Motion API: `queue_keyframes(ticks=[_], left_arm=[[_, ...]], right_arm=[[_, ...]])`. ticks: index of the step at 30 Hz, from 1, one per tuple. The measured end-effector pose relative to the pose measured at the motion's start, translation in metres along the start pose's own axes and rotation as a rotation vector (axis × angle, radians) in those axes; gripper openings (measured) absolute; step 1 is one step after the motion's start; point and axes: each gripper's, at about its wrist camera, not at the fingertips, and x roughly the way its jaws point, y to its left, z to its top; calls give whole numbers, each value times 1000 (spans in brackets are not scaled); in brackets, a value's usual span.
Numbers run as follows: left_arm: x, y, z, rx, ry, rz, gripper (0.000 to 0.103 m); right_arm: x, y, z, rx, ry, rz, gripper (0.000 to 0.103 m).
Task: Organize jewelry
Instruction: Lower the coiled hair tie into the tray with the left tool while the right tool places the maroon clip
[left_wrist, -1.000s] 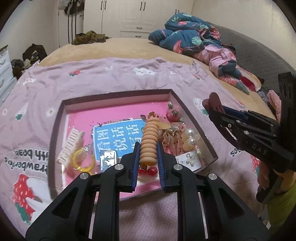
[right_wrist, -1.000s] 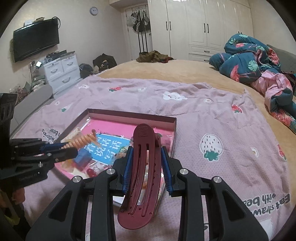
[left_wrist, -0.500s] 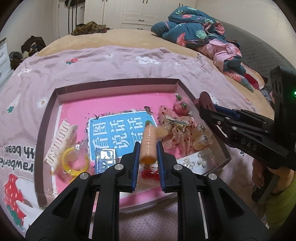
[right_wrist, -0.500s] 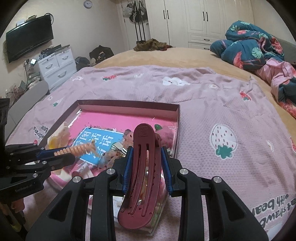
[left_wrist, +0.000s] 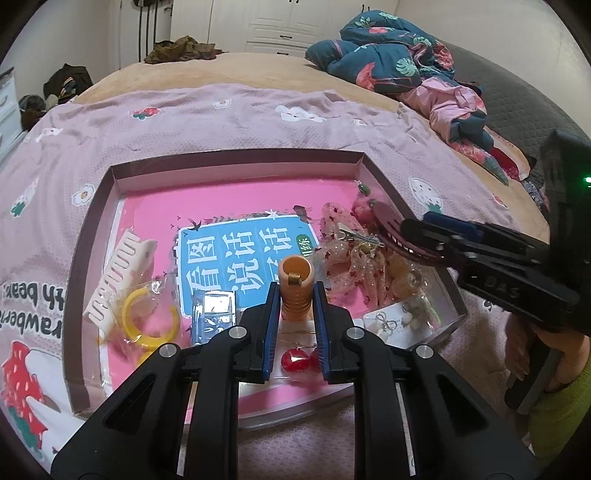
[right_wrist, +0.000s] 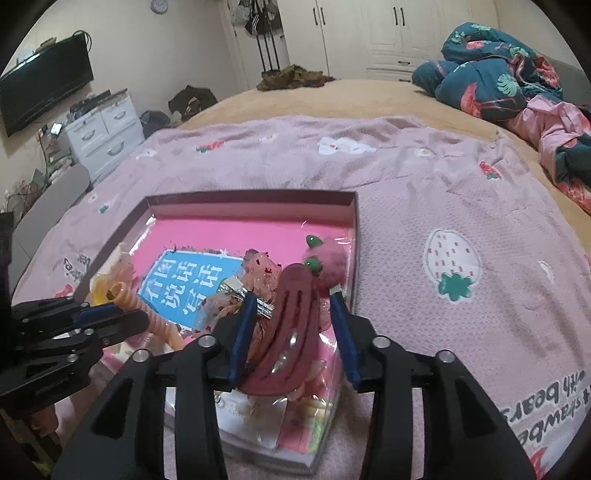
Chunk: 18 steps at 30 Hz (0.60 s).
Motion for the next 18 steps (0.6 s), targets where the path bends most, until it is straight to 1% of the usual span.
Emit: queue_keyframes(ticks=[3, 7, 8, 12, 18], left_arm=[[-3, -2, 1, 1, -5, 1, 11], [-12, -4, 2, -1, -17, 2, 11], [-14, -5, 2, -2, -21, 3, 11], [-27, -6, 4, -8, -46, 1, 17], [-52, -9, 6, -4, -83, 13, 18]], right_arm=[[-16, -1, -1, 5, -23, 1, 41], [-40, 0, -5, 11, -54, 4, 47], [-46, 0, -7, 9, -61, 2, 47], [-65, 5, -12, -4, -80, 0, 49], [-90, 14, -19, -14, -104, 6, 50]])
